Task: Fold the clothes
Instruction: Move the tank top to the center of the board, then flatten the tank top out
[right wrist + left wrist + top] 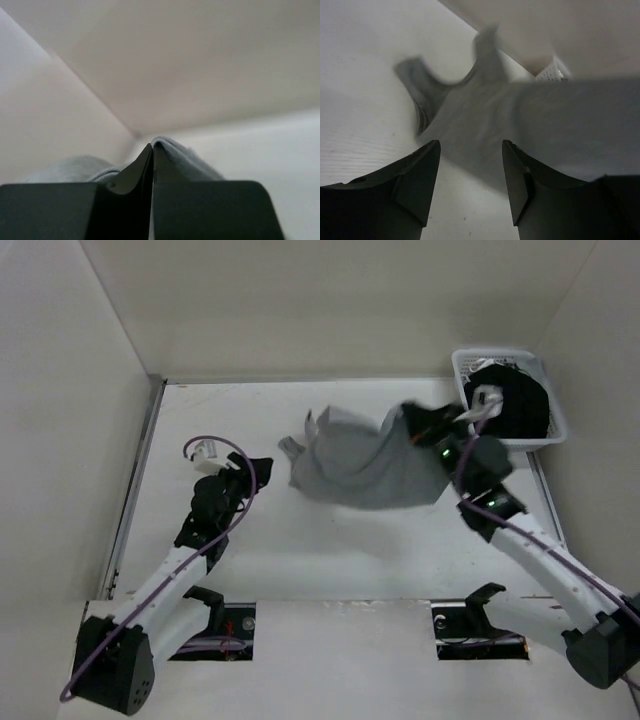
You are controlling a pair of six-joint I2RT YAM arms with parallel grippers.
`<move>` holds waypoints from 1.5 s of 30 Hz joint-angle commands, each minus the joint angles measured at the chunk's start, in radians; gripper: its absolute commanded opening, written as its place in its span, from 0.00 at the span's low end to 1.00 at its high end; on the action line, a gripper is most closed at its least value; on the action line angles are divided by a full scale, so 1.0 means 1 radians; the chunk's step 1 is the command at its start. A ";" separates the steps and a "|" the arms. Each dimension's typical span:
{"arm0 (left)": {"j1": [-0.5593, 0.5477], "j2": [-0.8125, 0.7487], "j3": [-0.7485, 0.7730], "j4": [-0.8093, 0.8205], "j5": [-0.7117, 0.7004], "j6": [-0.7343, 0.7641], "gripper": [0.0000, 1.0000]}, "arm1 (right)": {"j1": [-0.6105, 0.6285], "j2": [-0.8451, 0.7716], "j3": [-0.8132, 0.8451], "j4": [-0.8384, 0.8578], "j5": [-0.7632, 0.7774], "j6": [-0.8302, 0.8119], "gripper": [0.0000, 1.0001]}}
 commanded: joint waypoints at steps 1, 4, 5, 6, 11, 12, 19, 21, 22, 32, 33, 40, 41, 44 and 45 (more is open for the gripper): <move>0.089 -0.116 -0.062 -0.147 0.005 -0.037 0.51 | 0.099 0.004 -0.334 0.091 -0.026 0.059 0.03; 0.101 -0.121 -0.080 -0.184 0.010 -0.009 0.51 | 0.159 -0.018 -0.512 0.054 -0.026 0.080 0.02; 0.084 -0.106 -0.080 -0.188 0.010 0.001 0.50 | 0.180 -0.044 -0.552 0.039 -0.027 0.088 0.02; 0.058 -0.086 -0.077 -0.188 0.008 0.009 0.49 | 0.202 -0.071 -0.583 0.022 -0.030 0.092 0.02; -0.102 -0.026 -0.031 -0.226 -0.033 0.000 0.48 | 0.341 -0.121 -0.610 -0.125 -0.030 0.122 0.02; -0.138 -0.014 -0.019 -0.234 -0.051 -0.006 0.48 | 0.366 -0.112 -0.608 -0.154 -0.023 0.129 0.02; -0.374 0.175 0.076 -0.225 -0.186 -0.005 0.48 | 0.539 -0.021 -0.610 -0.294 0.040 0.250 0.00; -0.382 0.196 0.092 -0.222 -0.187 0.001 0.48 | 0.613 0.019 -0.587 -0.364 0.000 0.266 0.00; -0.385 0.197 0.093 -0.222 -0.188 0.006 0.48 | 0.639 0.039 -0.576 -0.393 -0.010 0.275 0.00; -0.587 0.095 0.066 -0.398 -0.383 -0.001 0.47 | 0.796 0.151 -0.521 -0.529 0.037 0.389 0.14; -0.603 0.086 0.066 -0.407 -0.387 -0.009 0.47 | 0.796 0.143 -0.518 -0.529 0.043 0.389 0.24; -0.715 0.233 0.214 -0.342 -0.404 0.095 0.44 | 0.741 -0.143 -0.545 -0.588 0.167 0.365 0.40; -0.724 0.267 0.237 -0.334 -0.406 0.116 0.44 | 0.725 -0.212 -0.556 -0.607 0.181 0.370 0.39; -0.749 0.366 0.308 -0.339 -0.403 0.164 0.44 | 0.664 -0.401 -0.596 -0.685 0.213 0.399 0.29; -0.758 0.396 0.332 -0.343 -0.406 0.179 0.43 | 0.632 -0.448 -0.605 -0.717 0.223 0.410 0.24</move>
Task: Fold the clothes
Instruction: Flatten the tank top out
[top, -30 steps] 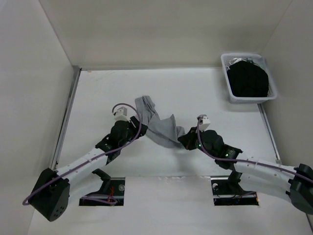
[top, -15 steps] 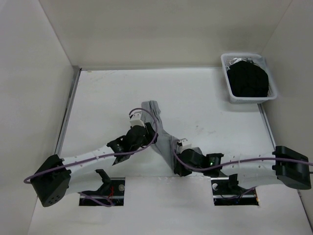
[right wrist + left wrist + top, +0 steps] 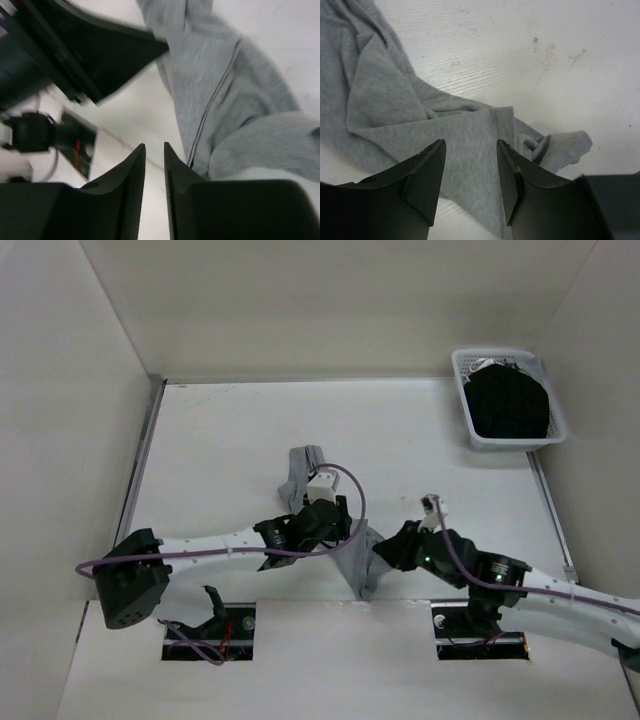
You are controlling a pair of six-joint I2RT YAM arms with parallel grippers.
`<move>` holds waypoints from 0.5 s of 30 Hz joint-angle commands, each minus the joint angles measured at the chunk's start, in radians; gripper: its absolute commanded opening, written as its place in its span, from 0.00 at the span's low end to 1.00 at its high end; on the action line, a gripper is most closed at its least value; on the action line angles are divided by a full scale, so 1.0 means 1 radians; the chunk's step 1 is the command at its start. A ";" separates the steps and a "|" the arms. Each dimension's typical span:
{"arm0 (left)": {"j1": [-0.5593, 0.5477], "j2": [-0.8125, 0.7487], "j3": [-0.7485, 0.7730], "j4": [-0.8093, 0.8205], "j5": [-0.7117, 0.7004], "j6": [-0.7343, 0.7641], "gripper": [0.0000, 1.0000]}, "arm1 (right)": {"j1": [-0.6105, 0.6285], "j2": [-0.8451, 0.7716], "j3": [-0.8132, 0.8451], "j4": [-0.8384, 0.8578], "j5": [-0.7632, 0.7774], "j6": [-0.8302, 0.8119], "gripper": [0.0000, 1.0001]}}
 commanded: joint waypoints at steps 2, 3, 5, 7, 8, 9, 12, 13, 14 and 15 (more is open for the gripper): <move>-0.038 0.105 0.127 0.019 -0.029 0.098 0.43 | -0.135 -0.162 -0.041 -0.181 0.123 0.060 0.15; -0.049 0.132 0.153 0.005 -0.034 0.106 0.43 | -0.181 -0.182 -0.044 -0.215 0.145 0.082 0.12; -0.072 0.188 0.201 -0.026 -0.052 0.112 0.41 | -0.268 -0.202 -0.044 -0.242 0.175 0.097 0.07; -0.096 0.243 0.252 -0.066 -0.079 0.113 0.40 | -0.340 -0.199 -0.038 -0.213 0.182 0.096 0.07; -0.110 0.269 0.281 -0.092 -0.095 0.113 0.40 | -0.368 -0.192 -0.038 -0.185 0.180 0.094 0.09; -0.122 0.292 0.307 -0.121 -0.121 0.115 0.40 | -0.388 -0.182 -0.043 -0.150 0.176 0.088 0.12; -0.150 0.347 0.371 -0.201 -0.205 0.124 0.42 | -0.425 -0.143 -0.061 -0.049 0.147 0.039 0.18; -0.155 0.360 0.387 -0.219 -0.213 0.130 0.43 | -0.430 -0.133 -0.069 -0.029 0.134 0.031 0.21; -0.158 0.369 0.396 -0.227 -0.215 0.132 0.43 | -0.434 -0.130 -0.078 -0.012 0.128 0.028 0.24; -0.158 0.381 0.404 -0.233 -0.213 0.132 0.43 | -0.437 -0.130 -0.084 -0.002 0.127 0.025 0.27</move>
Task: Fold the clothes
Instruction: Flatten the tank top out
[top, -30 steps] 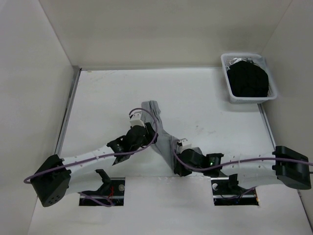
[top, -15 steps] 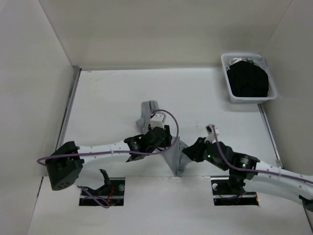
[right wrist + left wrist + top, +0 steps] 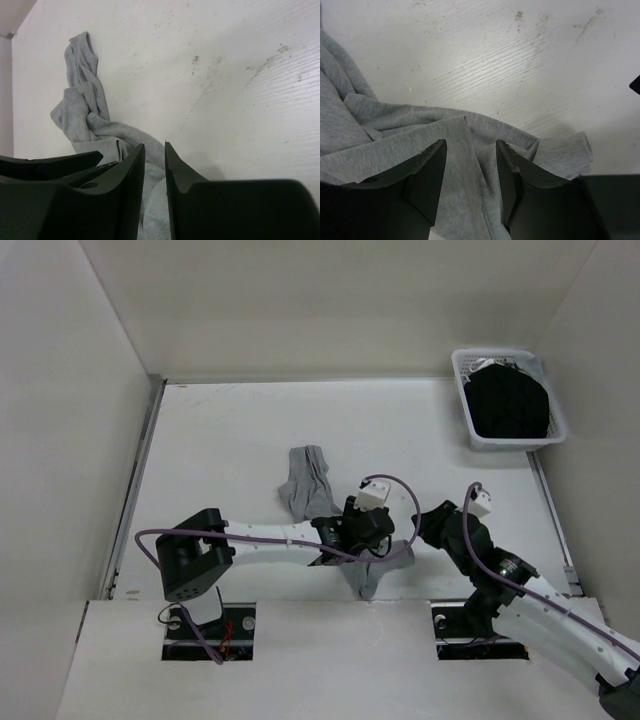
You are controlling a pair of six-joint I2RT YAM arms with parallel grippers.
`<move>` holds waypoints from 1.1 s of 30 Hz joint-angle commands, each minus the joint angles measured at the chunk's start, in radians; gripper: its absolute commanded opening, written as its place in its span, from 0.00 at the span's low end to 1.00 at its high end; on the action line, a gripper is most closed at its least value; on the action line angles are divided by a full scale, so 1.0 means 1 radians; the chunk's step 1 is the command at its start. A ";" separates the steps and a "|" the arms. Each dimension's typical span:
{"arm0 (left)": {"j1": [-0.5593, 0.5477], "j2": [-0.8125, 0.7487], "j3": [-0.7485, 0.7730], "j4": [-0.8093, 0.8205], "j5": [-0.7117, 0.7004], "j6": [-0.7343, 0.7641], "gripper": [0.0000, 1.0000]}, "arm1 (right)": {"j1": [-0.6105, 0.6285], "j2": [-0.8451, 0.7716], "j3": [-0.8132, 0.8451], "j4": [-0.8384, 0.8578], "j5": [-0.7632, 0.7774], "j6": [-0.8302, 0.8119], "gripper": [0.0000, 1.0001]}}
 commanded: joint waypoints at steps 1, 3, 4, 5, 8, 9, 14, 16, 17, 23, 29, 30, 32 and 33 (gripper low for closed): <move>-0.007 0.021 0.062 -0.071 -0.068 0.025 0.43 | -0.016 0.006 -0.027 0.108 -0.014 -0.028 0.30; -0.007 0.046 0.074 -0.076 -0.069 0.019 0.43 | -0.019 -0.013 -0.042 0.122 -0.022 -0.027 0.34; -0.007 0.057 0.081 -0.082 -0.077 0.018 0.43 | -0.018 -0.025 -0.051 0.130 -0.025 -0.024 0.35; -0.007 0.068 0.088 -0.088 -0.081 0.015 0.43 | -0.016 -0.036 -0.059 0.136 -0.029 -0.022 0.35; -0.003 0.086 0.099 -0.091 -0.117 0.016 0.41 | -0.015 -0.057 -0.077 0.142 -0.035 -0.019 0.36; -0.003 0.092 0.101 -0.091 -0.127 0.019 0.41 | -0.015 -0.062 -0.083 0.142 -0.038 -0.016 0.36; 0.000 0.112 0.108 -0.074 -0.123 0.024 0.38 | -0.009 -0.077 -0.105 0.144 -0.040 -0.001 0.36; 0.000 0.114 0.108 -0.066 -0.121 0.027 0.37 | -0.006 -0.079 -0.109 0.148 -0.043 0.001 0.36; -0.001 0.114 0.108 -0.063 -0.121 0.027 0.36 | -0.004 -0.079 -0.113 0.151 -0.043 0.001 0.36; -0.014 0.120 0.108 -0.027 -0.126 0.051 0.36 | -0.002 -0.051 -0.126 0.208 -0.063 -0.001 0.36; 0.000 0.138 0.107 -0.011 -0.121 0.064 0.32 | -0.001 -0.057 -0.134 0.220 -0.068 0.001 0.36; 0.000 0.138 0.107 -0.011 -0.121 0.064 0.31 | -0.001 -0.063 -0.136 0.220 -0.068 0.001 0.36; 0.003 0.140 0.108 -0.002 -0.121 0.065 0.30 | -0.001 -0.068 -0.140 0.225 -0.066 0.001 0.36; 0.003 0.141 0.110 0.004 -0.121 0.068 0.29 | -0.001 -0.066 -0.142 0.228 -0.066 0.001 0.36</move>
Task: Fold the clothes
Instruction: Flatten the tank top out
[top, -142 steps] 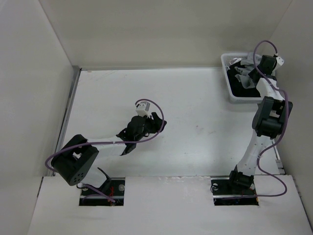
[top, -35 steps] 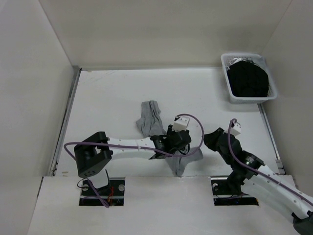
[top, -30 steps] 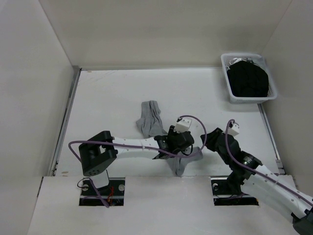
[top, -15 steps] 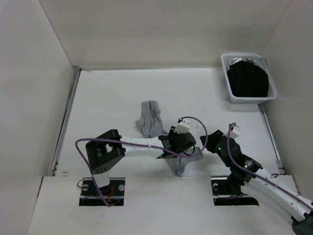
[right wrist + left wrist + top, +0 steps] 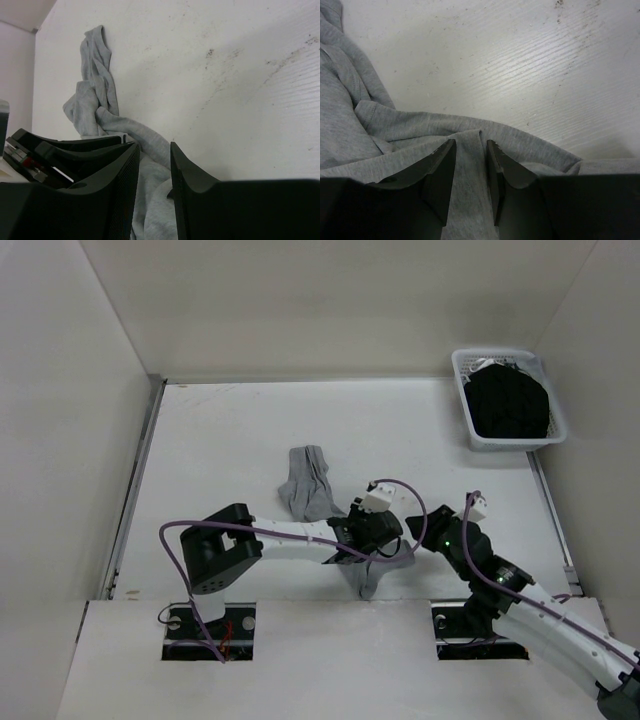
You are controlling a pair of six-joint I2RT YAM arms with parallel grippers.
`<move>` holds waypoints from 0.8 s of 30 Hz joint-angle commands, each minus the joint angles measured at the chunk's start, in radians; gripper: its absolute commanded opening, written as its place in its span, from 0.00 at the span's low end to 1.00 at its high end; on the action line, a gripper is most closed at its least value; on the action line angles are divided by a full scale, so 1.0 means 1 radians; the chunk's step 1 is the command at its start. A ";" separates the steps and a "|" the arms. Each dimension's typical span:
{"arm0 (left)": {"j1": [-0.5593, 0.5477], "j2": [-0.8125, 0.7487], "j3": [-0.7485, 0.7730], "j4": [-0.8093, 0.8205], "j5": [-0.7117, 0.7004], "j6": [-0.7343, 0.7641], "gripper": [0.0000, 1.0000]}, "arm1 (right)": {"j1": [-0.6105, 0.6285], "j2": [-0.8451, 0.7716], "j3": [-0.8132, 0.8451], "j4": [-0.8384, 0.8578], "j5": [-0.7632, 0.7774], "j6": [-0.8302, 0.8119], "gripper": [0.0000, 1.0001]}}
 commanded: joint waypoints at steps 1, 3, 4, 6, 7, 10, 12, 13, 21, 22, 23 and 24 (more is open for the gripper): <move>0.006 0.000 0.044 0.050 -0.017 0.020 0.27 | 0.010 -0.005 -0.010 0.066 0.000 0.010 0.36; 0.009 0.003 0.052 0.053 -0.021 0.025 0.19 | 0.008 0.003 -0.014 0.069 0.000 0.010 0.36; 0.009 0.000 0.053 0.051 -0.028 0.025 0.15 | 0.008 0.007 -0.014 0.067 0.003 0.013 0.36; 0.009 -0.025 0.050 0.047 -0.043 0.017 0.08 | 0.008 0.024 -0.014 0.053 0.006 0.023 0.36; 0.009 -0.046 0.043 0.045 -0.057 0.016 0.06 | 0.008 0.036 -0.014 0.046 0.004 0.028 0.38; 0.012 -0.147 0.000 0.039 -0.107 0.010 0.05 | 0.010 0.079 0.003 0.029 -0.013 0.030 0.43; 0.020 -0.245 -0.054 0.036 -0.132 -0.004 0.05 | 0.042 0.092 0.020 0.000 -0.034 0.037 0.44; 0.026 -0.294 -0.083 0.033 -0.140 -0.013 0.05 | 0.069 0.087 0.025 -0.020 -0.039 0.055 0.45; 0.120 -0.563 -0.276 -0.066 -0.124 -0.131 0.05 | 0.298 0.067 0.025 -0.161 0.081 0.217 0.49; 0.146 -0.594 -0.299 -0.076 -0.114 -0.145 0.05 | 0.304 0.085 0.031 -0.157 0.082 0.212 0.50; 0.178 -0.623 -0.321 -0.082 -0.097 -0.157 0.05 | 0.307 0.102 0.035 -0.154 0.081 0.208 0.50; 0.209 -0.650 -0.341 -0.083 -0.074 -0.163 0.05 | 0.307 0.124 0.042 -0.146 0.076 0.200 0.50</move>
